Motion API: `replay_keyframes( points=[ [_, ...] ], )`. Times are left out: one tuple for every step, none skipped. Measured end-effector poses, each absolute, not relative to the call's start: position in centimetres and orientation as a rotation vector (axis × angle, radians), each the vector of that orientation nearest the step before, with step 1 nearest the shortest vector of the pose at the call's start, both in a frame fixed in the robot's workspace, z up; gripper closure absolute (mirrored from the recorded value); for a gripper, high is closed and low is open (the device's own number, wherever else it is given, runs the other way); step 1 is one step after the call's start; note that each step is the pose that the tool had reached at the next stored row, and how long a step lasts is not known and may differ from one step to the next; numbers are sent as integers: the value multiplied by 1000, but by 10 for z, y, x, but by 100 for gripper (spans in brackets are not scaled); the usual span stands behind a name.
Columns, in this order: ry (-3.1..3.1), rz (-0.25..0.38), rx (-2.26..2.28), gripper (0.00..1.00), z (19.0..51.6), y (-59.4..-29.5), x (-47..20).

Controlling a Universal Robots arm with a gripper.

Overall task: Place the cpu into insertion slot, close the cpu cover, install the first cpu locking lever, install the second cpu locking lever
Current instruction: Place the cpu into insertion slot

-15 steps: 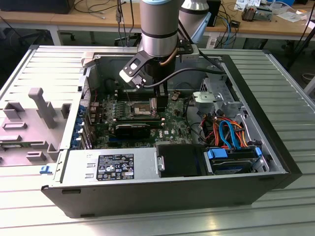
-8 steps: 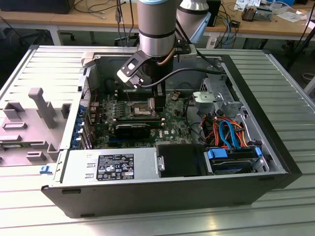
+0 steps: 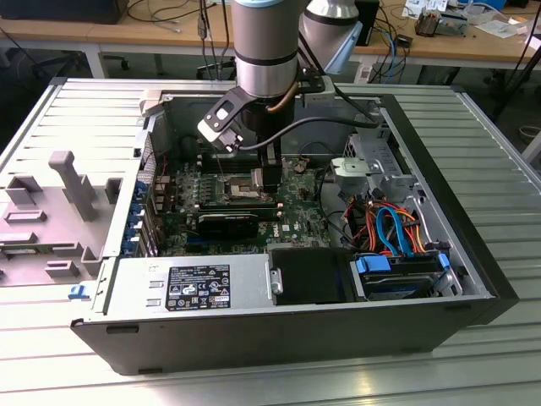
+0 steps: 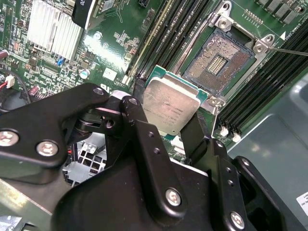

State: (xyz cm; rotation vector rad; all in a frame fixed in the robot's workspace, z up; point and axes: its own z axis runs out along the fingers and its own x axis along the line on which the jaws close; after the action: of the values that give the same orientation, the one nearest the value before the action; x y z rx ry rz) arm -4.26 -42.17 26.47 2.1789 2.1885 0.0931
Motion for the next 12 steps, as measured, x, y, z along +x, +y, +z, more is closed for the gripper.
replay_keyframes(
  points=[
    [2189,93,2179,45,265,-422,-43],
    [2188,93,2179,45,265,-422,-43],
    [2188,93,2179,45,265,-422,-43],
    [2189,93,2179,45,265,-422,-43],
    [2189,93,2179,45,265,-422,-43],
    [2189,93,2179,45,265,-422,-43],
    [2189,93,2179,45,265,-422,-43],
    [2189,93,2179,45,265,-422,-44],
    [2189,93,2179,45,265,-422,-44],
    [2189,93,2179,45,265,-422,-44],
    [2189,93,2179,45,265,-422,-44],
    [2189,93,2179,45,265,-422,-44]
  ],
)
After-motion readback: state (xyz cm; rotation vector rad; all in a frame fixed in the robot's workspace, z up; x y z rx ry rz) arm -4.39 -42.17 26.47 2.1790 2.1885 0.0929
